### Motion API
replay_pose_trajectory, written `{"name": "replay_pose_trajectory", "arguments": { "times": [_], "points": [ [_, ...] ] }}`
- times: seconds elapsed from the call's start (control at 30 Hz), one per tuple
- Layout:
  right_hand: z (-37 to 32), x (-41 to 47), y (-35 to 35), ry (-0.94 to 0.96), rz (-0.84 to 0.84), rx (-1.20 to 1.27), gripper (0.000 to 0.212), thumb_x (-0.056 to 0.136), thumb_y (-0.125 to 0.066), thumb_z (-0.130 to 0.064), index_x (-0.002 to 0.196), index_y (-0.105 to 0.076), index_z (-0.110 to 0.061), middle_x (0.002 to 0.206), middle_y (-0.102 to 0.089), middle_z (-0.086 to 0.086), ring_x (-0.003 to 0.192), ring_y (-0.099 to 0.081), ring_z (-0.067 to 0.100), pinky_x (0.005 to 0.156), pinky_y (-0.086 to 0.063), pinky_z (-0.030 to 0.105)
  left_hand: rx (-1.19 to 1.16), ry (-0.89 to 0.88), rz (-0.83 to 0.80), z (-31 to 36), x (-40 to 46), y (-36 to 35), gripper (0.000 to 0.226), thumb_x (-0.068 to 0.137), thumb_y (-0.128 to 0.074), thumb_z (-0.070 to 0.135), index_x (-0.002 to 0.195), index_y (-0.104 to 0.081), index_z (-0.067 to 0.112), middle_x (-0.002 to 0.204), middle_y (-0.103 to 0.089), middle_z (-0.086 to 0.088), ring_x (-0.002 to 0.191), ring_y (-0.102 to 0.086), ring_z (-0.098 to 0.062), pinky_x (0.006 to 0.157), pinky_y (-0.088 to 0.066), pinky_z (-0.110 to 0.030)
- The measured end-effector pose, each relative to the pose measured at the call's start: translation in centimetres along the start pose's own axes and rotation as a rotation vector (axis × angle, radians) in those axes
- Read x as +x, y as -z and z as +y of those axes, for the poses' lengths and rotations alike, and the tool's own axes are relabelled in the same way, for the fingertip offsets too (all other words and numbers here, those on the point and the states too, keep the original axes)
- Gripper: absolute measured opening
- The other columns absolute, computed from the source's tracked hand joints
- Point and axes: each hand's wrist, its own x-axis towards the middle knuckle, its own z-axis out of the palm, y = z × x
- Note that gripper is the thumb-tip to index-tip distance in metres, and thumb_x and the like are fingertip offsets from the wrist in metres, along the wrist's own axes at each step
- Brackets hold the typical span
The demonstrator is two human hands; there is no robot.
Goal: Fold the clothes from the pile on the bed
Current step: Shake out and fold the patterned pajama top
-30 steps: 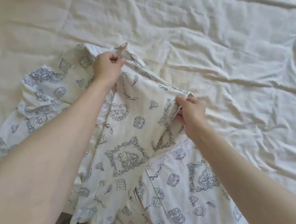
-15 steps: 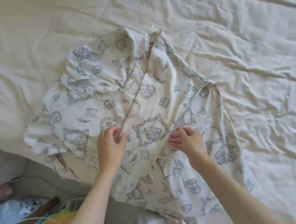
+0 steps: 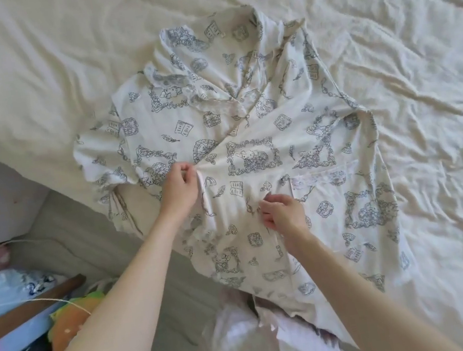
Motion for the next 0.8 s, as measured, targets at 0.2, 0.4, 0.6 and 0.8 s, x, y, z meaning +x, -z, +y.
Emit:
{"name": "replay_pose_trajectory", "arguments": {
  "times": [0.2,0.4,0.6,0.8],
  "points": [
    [2.3,-0.9,-1.6,-0.072,0.010,0.074,0.005,0.093,-0.052,-0.008,0.093,-0.056,-0.005,0.071,-0.056,0.005,0.060,-0.054,0.012,0.067,-0.052,0.026,0.190,-0.060,0.004,-2.3,-1.5,0.4,0.021,0.088,-0.060,0.037,0.093,-0.053,0.018,0.083,-0.055,0.006,0.077,-0.053,-0.013,0.066,-0.041,-0.029],
    [3.0,-0.9,-2.6,-0.110,-0.217,-0.013,0.020,0.091,-0.061,-0.012,0.081,-0.044,-0.008,0.063,-0.040,0.001,0.058,-0.042,0.012,0.074,-0.053,0.026,0.108,0.045,-0.068,-5.4,-3.6,0.5,0.016,0.096,-0.047,0.018,0.083,-0.056,0.015,0.071,-0.055,0.003,0.061,-0.048,-0.011,0.053,-0.034,-0.024],
    [3.9,-1.8,-2.9,0.094,-0.218,-0.202,0.022,0.095,-0.054,-0.032,0.094,-0.052,-0.010,0.094,-0.064,0.011,0.084,-0.064,0.019,0.078,-0.055,0.028,0.022,-0.101,-0.173,-6.6,-3.6,2.4,0.015,0.099,-0.043,0.023,0.100,-0.056,0.016,0.068,-0.054,0.000,0.047,-0.041,0.002,0.045,-0.035,-0.013],
    [5.9,-2.8,-2.7,0.155,-0.252,-0.580,0.016,0.095,-0.054,-0.024,0.103,-0.050,-0.011,0.093,-0.067,0.006,0.080,-0.066,0.020,0.075,-0.055,0.034,0.166,0.085,-0.232,-9.9,-4.4,3.6,0.029,0.097,-0.048,0.025,0.124,-0.051,0.014,0.102,-0.062,-0.002,0.091,-0.061,-0.022,0.083,-0.051,-0.040]
  ]
}}
